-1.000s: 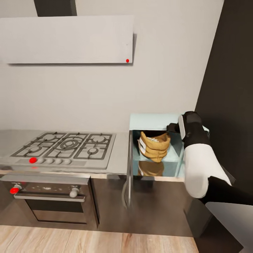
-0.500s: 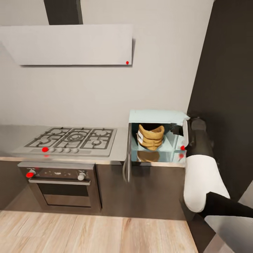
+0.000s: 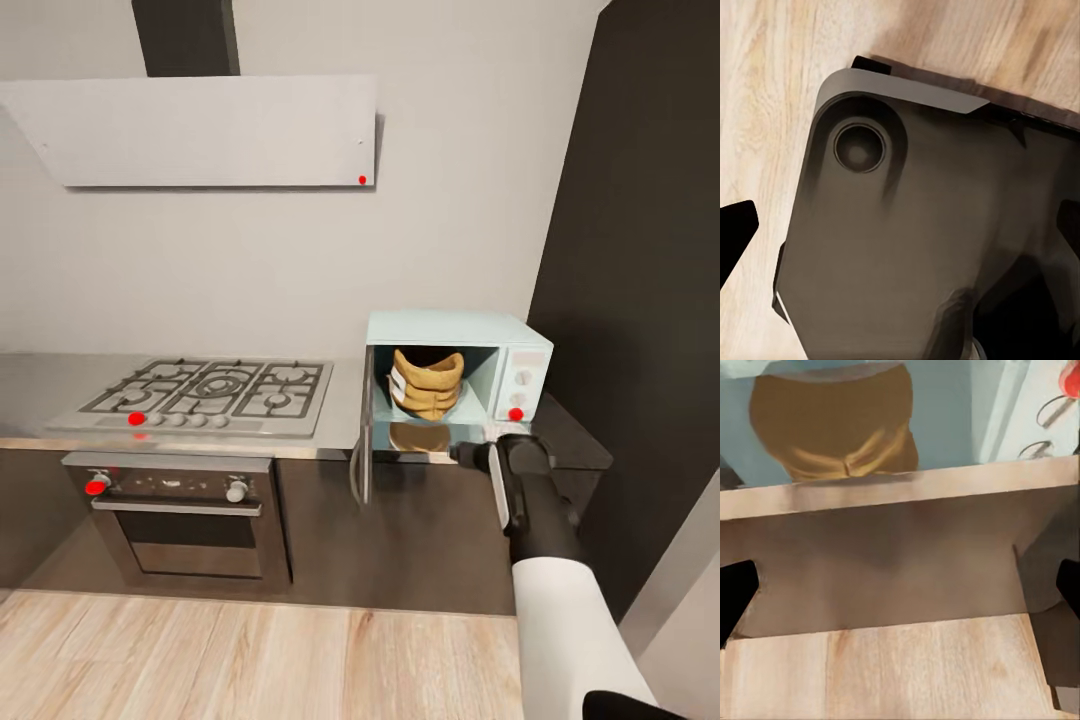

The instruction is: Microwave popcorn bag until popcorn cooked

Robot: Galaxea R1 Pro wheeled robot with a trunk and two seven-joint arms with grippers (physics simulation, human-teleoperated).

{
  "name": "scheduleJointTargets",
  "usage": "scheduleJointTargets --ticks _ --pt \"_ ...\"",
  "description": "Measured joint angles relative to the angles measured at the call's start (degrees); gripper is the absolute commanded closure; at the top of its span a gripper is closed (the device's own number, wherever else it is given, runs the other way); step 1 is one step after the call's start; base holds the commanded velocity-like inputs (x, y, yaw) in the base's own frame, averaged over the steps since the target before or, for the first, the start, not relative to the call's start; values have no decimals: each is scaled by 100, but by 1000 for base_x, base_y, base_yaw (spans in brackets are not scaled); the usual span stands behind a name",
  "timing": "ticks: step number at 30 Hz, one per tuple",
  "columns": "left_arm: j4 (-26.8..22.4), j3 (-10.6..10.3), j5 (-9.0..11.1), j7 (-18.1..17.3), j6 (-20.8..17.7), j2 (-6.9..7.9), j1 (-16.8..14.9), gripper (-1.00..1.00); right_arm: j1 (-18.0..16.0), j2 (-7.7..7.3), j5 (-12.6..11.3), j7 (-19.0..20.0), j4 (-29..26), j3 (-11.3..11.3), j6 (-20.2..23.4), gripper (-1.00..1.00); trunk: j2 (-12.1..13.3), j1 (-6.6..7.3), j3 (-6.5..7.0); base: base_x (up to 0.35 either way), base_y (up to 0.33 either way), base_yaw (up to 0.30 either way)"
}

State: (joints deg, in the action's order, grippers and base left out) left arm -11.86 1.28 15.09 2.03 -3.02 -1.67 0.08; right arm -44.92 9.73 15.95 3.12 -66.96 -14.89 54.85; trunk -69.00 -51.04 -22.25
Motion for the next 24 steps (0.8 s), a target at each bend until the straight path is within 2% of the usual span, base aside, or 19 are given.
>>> scheduleJointTargets --ticks 2,4,5,7,8,12,19,24 --pt "-2 -4 0 0 0 1 0 -100 10 4 -12 124 0 6 -196 -100 0 0 0 0 0 0" --pt "-2 -6 0 0 0 1 0 -100 150 4 -20 195 -5 10 -936 -100 0 0 0 0 0 0" --pt "-3 -6 0 0 0 2 0 -100 382 4 -16 226 -2 11 -1723 -100 0 0 -1 0 0 0" --pt "-9 -6 0 0 0 2 0 -100 641 2 13 234 -5 14 -2461 -100 0 0 0 0 57 0" --pt "-14 -7 -4 1 0 -1 0 -100 713 -3 26 229 7 11 -2661 -100 0 0 0 0 147 0" --pt "-20 -7 -9 3 -1 1 0 -100 781 -21 51 222 31 8 -2851 -100 0 0 0 0 261 0" --pt "-12 -7 -1 3 0 2 0 -100 789 -47 48 210 62 1 -2872 -100 0 0 0 0 304 0" --pt "-11 -7 0 0 0 2 0 -100 788 -71 36 159 61 -15 -2852 -100 0 0 0 0 50 0"
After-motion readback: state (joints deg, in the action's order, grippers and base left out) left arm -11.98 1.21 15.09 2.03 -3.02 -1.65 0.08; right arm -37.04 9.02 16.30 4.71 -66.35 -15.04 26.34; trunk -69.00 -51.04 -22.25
